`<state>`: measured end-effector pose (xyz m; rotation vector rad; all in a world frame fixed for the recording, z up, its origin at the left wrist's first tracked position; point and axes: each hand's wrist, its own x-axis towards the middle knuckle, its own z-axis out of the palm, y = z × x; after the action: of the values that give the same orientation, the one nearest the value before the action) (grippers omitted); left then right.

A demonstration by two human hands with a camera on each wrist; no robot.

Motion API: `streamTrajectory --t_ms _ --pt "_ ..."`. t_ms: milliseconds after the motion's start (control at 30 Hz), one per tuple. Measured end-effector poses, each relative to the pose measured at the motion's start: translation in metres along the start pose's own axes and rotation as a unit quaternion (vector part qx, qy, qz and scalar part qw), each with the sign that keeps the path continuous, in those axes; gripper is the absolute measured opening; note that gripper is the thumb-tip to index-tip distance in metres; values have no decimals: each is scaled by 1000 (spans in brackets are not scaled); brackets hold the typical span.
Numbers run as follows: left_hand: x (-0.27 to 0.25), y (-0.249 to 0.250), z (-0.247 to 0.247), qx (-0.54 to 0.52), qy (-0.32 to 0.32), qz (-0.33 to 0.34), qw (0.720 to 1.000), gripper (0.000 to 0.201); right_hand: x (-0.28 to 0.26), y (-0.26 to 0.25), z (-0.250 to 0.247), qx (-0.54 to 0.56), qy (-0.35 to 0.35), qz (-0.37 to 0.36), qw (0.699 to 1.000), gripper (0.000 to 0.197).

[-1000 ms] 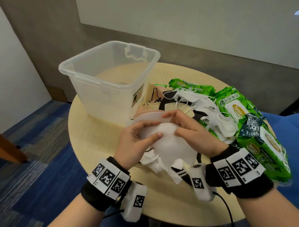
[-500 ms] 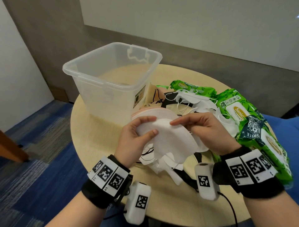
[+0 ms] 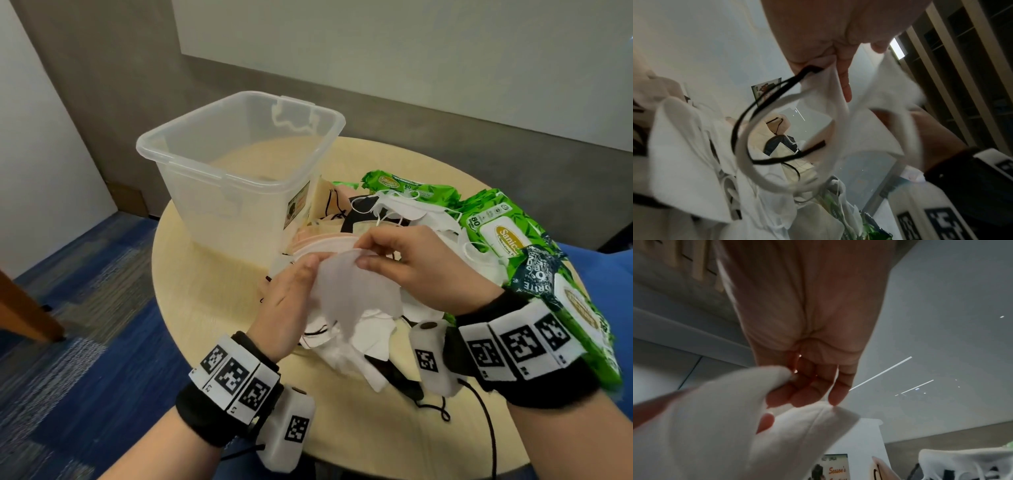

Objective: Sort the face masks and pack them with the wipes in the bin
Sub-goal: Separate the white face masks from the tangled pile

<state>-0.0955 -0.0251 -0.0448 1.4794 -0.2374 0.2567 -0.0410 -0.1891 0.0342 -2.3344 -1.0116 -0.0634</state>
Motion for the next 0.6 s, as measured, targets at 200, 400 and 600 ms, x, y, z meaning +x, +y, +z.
streamTrajectory --t_ms 200,400,600 --pt "-6 0 4 8 -37 25 999 29 6 -3 2 1 -18 16 1000 19" --pt "-7 -10 2 71 3 47 996 41 4 0 5 -28 25 -13 999 24" --pt "-6 -6 -1 99 -9 60 993 53 1 3 13 -36 15 43 998 37"
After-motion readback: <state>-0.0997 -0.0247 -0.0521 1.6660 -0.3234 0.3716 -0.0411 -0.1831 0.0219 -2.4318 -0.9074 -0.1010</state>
